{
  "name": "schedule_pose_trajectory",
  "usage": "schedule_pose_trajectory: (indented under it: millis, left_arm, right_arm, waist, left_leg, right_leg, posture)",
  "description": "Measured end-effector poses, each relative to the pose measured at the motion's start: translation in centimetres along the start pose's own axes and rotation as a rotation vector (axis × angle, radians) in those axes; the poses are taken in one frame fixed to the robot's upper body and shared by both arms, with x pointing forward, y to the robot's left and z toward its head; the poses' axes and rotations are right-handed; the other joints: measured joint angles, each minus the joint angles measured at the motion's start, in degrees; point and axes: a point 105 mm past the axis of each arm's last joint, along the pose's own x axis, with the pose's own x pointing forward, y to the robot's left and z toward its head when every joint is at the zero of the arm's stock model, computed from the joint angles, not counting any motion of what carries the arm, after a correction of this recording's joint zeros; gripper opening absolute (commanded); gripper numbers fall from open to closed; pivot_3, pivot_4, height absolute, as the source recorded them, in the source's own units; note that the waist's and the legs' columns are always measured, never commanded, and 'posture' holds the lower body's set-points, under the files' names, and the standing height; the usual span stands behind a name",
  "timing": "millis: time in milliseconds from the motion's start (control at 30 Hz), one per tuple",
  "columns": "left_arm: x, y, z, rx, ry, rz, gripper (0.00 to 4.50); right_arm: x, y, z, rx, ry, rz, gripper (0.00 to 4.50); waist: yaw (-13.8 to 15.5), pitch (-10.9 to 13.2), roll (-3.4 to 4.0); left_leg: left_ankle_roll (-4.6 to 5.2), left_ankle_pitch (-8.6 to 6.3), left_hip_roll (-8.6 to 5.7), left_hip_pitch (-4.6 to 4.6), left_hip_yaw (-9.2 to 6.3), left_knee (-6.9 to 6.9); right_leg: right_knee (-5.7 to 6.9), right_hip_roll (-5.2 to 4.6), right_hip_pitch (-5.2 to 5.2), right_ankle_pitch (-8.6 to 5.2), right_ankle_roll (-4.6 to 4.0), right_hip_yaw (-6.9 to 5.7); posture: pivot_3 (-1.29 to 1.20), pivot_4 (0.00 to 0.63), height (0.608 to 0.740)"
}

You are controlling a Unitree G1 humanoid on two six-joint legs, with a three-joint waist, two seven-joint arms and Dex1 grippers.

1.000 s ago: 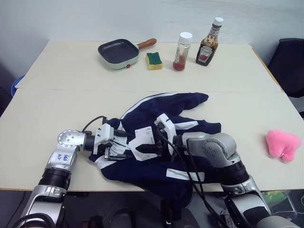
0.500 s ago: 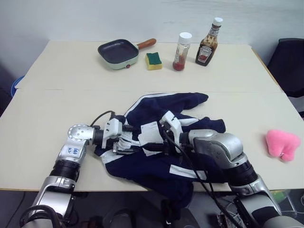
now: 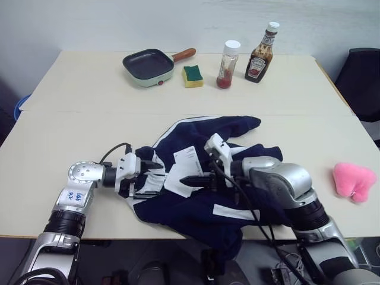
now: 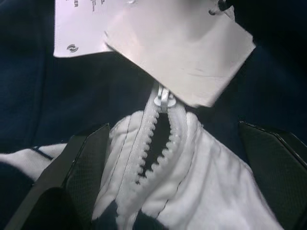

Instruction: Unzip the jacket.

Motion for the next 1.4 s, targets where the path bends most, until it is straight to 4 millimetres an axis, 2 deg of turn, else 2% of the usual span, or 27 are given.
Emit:
schedule_pose_trajectory:
  millis: [67, 133, 200, 233, 433, 633, 767, 833, 967, 1133, 1233, 1400]
  left_arm:
    - [-0.1, -0.1, 0.1, 0.010, 0.004, -0.001, 4.50]
    - [-0.1, -0.2, 0.1, 0.008, 0.005, -0.002, 4.50]
    - [-0.2, -0.3, -0.1, -0.001, 0.007, 0.000, 4.50]
    - [-0.2, -0.3, -0.2, -0.004, 0.008, 0.002, 4.50]
    - [-0.4, -0.7, -0.2, -0.002, 0.006, 0.010, 4.50]
    - [-0.9, -1.4, 0.4, -0.022, -0.036, 0.001, 4.50]
    - [-1.1, -1.0, 1.7, 0.002, -0.061, 0.004, 4.50]
    - [-1.1, -0.7, 2.3, 0.019, -0.067, 0.003, 4.50]
    - [-0.8, 0.1, 3.4, 0.064, -0.075, 0.013, 4.50]
    - [1.2, 0.1, 2.4, 0.063, -0.048, -0.016, 4.50]
    - [2.6, -0.2, 1.4, 0.061, -0.018, -0.049, 4.50]
    - [3.7, 0.5, 0.9, 0.071, 0.004, -0.036, 4.50]
  right_arm:
    - [-0.7, -0.7, 0.1, 0.008, 0.004, -0.014, 3.16]
    - [-1.1, -1.1, 0.2, 0.022, -0.007, -0.027, 3.88]
    - [-1.3, -1.3, 0.3, 0.019, -0.018, -0.034, 4.41]
    - [-1.4, -1.5, 0.3, 0.023, -0.020, -0.038, 4.48]
    - [-2.1, -2.3, 0.9, -0.132, -0.079, -0.091, 4.48]
    - [-2.5, -2.2, -0.4, 0.005, -0.014, -0.077, 4.48]
    - [-2.0, -2.3, 0.2, 0.085, 0.049, -0.095, 4.48]
    - [-1.1, -2.2, 0.7, 0.168, 0.044, -0.091, 4.48]
    - [-0.1, -0.9, 1.4, 0.255, 0.031, -0.013, 4.48]
    - [0.1, -0.4, 1.3, 0.232, 0.072, -0.003, 4.48]
    - [0.0, -0.5, 1.0, 0.220, 0.095, -0.011, 3.83]
    - [0.0, -0.3, 0.5, 0.192, 0.146, 0.007, 2.14]
  waist:
    - [-0.04, 0.00, 0.00]
    - [-0.04, 0.00, 0.00]
    - [-0.05, 0.00, 0.00]
    - [-0.05, 0.00, 0.00]
    - [-0.05, 0.00, 0.00]
    - [-0.10, 0.00, 0.00]
    - [-0.13, 0.00, 0.00]
    - [-0.17, 0.00, 0.00]
    - [-0.07, 0.00, 0.00]
    - [-0.08, 0.00, 0.00]
    - [-0.14, 0.00, 0.00]
    - [-0.18, 0.00, 0.00]
  left_leg:
    - [0.00, 0.00, 0.00, 0.00, 0.00, 0.00]
    - [0.00, 0.00, 0.00, 0.00, 0.01, -0.01]
    - [0.00, 0.00, 0.00, 0.00, 0.01, 0.00]
    - [0.00, 0.00, 0.00, 0.00, 0.01, 0.00]
    - [0.00, 0.00, 0.00, 0.00, 0.02, -0.03]
    - [-0.02, 0.01, 0.03, 0.01, 0.00, -0.03]
    - [-0.02, 0.01, 0.02, 0.01, 0.00, -0.03]
    - [-0.03, 0.01, 0.02, 0.02, 0.01, -0.03]
    - [-0.02, 0.01, 0.00, 0.00, 0.00, -0.04]
    - [0.01, 0.01, -0.06, -0.01, 0.01, -0.03]
    - [0.01, 0.01, -0.05, -0.02, 0.01, -0.02]
    - [0.00, 0.02, -0.03, -0.01, 0.00, -0.02]
  right_leg:
    - [-0.01, 0.01, 0.00, 0.00, 0.00, 0.00]
    - [0.00, 0.01, 0.00, 0.00, 0.00, 0.00]
    - [-0.01, 0.01, 0.00, 0.00, 0.00, 0.00]
    - [-0.01, 0.01, 0.00, 0.00, 0.00, 0.00]
    - [-0.01, 0.03, 0.00, 0.00, 0.00, 0.01]
    - [0.01, 0.02, 0.00, 0.00, 0.00, 0.01]
    - [0.00, 0.02, 0.00, 0.00, 0.00, 0.01]
    - [0.02, 0.03, 0.00, 0.00, 0.00, 0.01]
    - [0.03, 0.00, -0.01, 0.00, 0.00, 0.00]
    - [0.01, -0.03, 0.00, 0.00, 0.00, -0.01]
    - [0.01, 0.00, -0.01, 0.00, 0.00, -0.01]
    - [0.02, 0.00, -0.01, 0.00, 0.00, -0.02]
  posture:
    - [0.00, 0.150, 0.740]
    - [0.00, 0.150, 0.740]
    - [0.00, 0.150, 0.740]
    - [0.00, 0.150, 0.740]
    - [0.00, 0.150, 0.740]
    - [0.00, 0.150, 0.740]
    - [0.00, 0.150, 0.740]
    - [0.00, 0.150, 0.740]
    - [0.00, 0.150, 0.740]
    - [0.00, 0.150, 0.740]
    - [0.00, 0.150, 0.740]
    - [0.00, 0.150, 0.740]
